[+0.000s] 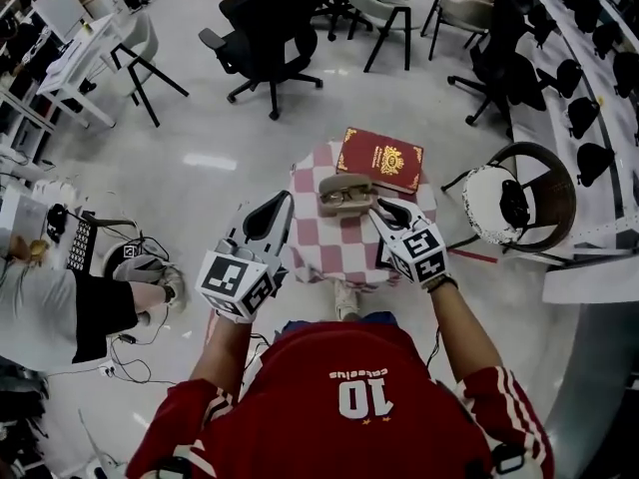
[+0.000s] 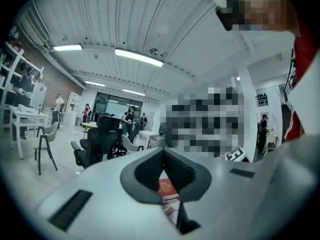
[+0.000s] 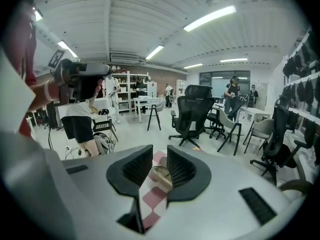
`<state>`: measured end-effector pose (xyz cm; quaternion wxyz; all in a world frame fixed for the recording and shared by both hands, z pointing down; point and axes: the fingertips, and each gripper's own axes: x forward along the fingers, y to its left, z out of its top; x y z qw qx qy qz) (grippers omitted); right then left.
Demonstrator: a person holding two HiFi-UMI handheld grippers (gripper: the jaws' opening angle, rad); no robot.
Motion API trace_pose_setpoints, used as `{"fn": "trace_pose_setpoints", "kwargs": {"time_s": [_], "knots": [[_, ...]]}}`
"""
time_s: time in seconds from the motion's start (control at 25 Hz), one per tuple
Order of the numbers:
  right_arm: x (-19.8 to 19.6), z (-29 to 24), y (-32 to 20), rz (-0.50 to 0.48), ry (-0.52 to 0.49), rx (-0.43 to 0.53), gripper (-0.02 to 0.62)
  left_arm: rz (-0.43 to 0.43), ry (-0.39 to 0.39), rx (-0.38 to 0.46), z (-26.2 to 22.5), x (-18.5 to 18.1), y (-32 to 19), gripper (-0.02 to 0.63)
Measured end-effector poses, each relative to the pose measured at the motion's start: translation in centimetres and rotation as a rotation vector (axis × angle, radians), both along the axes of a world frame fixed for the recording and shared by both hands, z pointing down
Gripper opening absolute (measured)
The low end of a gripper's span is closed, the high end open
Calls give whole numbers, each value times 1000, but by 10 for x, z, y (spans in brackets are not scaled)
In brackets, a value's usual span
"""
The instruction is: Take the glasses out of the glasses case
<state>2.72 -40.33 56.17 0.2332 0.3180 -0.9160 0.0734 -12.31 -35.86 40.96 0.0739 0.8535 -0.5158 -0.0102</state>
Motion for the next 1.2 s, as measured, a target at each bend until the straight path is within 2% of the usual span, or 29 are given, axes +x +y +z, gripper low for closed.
{"fn": "trace_pose_setpoints", "kwargs": {"time_s": [0.44,0.68,0.84,1.0,1.2], "knots": [[-15,80,-62,-122,130,-64,81,-56,-5,-30,30,5,-53,8],[-24,127,-79,-213,228,-93,81,-81,-17,-83,47,10,-76,8],[-30,155,-94,-240,274,-110,81,-85,-16,-112,61,7,-85,8],[-41,177,-105,-272,314,-125,81,-138,-13,-152,65,-5,-95,8],[-49,210,-111,-310,374,-146,81,-138,-11,-125,74,-13,-102,8]]}}
